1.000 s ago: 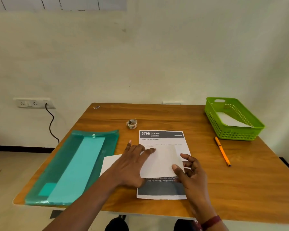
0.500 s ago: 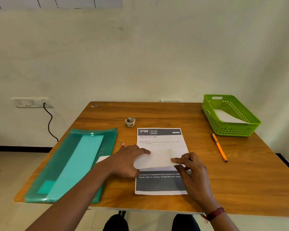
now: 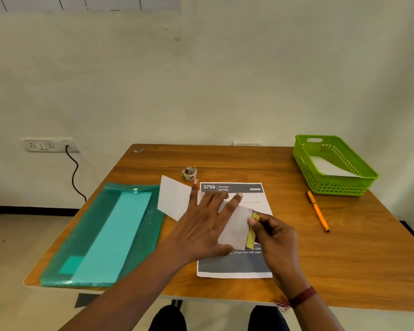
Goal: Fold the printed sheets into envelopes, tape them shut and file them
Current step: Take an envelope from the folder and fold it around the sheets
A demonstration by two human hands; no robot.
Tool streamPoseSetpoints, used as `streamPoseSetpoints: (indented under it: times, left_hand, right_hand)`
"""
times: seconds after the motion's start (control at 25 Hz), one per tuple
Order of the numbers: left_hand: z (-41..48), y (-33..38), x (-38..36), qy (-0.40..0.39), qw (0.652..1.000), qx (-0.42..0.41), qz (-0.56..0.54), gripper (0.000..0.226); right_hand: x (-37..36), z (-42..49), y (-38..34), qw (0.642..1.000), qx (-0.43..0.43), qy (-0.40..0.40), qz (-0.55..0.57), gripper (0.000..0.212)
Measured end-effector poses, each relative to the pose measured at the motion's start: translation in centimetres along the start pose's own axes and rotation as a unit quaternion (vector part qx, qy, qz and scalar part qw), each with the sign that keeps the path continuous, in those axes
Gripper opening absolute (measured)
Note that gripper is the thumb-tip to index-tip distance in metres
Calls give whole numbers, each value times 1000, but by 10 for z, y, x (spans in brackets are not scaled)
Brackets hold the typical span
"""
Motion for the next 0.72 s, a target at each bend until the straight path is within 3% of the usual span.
streamPoseSetpoints:
  times: [0.12, 0.32, 0.52, 0.72]
  left_hand:
    - [0, 6, -10, -1, 1000, -23, 14, 123]
    - [1, -4, -8, 42, 999, -14, 11, 115]
    - [1, -2, 6, 118, 993, -5, -22, 101]
    - [-4, 0, 29, 224, 974, 4, -40, 86]
  right_hand:
    - [-6, 1, -4, 999, -19, -17, 29, 16]
    - [-20, -1, -16, 994, -25, -106, 30, 22]
    - [-22, 2, -45, 987, 58, -107, -101, 44]
    - [-29, 9, -60, 967, 97, -90, -219, 22]
Point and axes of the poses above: each hand's wrist, its own z-axis towards the middle knuckle, its own x-axis out of the back of the hand, y = z × x, the point moved 10 cm from there along z, towards the middle knuckle, and after that the axes turned 1 degree about -z, right-handed, at the moved point
